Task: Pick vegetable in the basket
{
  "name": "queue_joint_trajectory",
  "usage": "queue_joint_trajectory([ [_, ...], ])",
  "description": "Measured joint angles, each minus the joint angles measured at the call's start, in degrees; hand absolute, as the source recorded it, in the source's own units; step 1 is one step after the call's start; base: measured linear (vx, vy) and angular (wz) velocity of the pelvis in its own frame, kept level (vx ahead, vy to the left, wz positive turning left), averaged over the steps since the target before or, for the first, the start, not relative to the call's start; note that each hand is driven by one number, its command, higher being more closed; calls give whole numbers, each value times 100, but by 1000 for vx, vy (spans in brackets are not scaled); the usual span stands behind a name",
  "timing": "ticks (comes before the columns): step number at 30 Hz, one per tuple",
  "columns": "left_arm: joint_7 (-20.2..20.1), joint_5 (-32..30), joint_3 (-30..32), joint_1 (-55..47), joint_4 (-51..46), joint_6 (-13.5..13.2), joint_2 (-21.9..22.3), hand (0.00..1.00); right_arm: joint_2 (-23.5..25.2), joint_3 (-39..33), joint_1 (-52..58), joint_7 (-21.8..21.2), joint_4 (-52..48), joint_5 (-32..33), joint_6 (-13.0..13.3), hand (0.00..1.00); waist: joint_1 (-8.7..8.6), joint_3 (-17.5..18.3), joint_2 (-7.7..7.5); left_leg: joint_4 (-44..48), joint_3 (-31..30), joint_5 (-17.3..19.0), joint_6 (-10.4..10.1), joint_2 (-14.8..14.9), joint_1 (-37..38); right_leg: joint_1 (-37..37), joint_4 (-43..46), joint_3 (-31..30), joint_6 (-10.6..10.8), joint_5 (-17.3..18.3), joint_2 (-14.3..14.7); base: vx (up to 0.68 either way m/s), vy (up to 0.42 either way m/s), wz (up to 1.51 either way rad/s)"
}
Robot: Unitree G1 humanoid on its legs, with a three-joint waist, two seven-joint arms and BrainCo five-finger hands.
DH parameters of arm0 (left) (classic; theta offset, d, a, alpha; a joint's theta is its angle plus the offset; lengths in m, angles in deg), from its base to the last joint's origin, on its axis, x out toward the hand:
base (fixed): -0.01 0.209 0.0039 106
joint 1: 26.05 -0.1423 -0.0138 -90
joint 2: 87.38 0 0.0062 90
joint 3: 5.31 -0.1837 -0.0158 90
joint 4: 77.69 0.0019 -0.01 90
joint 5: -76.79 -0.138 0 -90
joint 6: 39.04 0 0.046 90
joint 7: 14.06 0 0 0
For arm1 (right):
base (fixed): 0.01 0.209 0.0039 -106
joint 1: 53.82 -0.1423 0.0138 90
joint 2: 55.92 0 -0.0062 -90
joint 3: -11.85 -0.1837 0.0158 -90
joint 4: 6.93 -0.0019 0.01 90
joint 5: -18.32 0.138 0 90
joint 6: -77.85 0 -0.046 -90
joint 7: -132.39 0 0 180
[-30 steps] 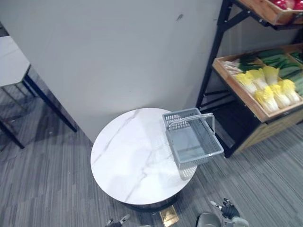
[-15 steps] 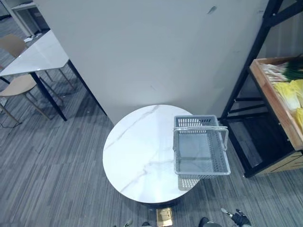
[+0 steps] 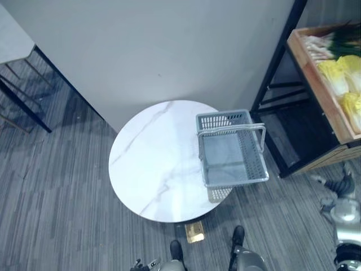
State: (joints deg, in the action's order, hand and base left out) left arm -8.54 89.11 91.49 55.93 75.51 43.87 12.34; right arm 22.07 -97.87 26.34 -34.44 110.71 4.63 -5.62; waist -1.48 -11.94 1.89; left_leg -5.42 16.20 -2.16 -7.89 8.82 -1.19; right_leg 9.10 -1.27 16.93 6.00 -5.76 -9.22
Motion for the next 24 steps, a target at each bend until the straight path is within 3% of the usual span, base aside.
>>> queue_joint_trajectory([
  [3, 9, -1, -103, 35, -63, -3, -30, 0, -300, 679, -307, -26, -675, -3, 32, 0, 1, -68, 16, 62, -87, 2, 12, -40, -144, 87, 13, 29, 52, -48, -44, 14, 3, 10],
  [6, 18, 0, -194, 157, -87, 1, -67, 0, -540, 1439, -718, -287, -1012, 2, 170, 0, 39, -227, 18, 139, -160, -21, 53, -71, -215, 93, 15, 88, -11, -102, -80, 41, 4, 14],
  [9, -5, 5, -195, 229, -201, 5, -67, 0, -914, 2631, -1408, -742, -1270, 0, 282, 0, 118, -407, 24, 165, -270, -24, 61, -102, -278, 94, 15, 142, -18, -142, -111, 39, 6, 11],
  [13, -22, 54, -185, 387, -216, 7, -70, 0, -1096, 3291, -2274, -962, -1333, 5, 370, 0, 323, -545, 6, 169, -314, -30, 71, -106, -354, 144, 14, 169, -25, -148, -113, 27, 1, 5],
  [24, -22, 332, -13, 498, -213, 8, -60, 0, -1214, 4277, -3750, -1121, -263, -101, 215, 0, 392, -845, -2, 273, -563, -45, 110, -98, -547, 147, 16, 330, -27, -149, -118, 7, -4, 9],
])
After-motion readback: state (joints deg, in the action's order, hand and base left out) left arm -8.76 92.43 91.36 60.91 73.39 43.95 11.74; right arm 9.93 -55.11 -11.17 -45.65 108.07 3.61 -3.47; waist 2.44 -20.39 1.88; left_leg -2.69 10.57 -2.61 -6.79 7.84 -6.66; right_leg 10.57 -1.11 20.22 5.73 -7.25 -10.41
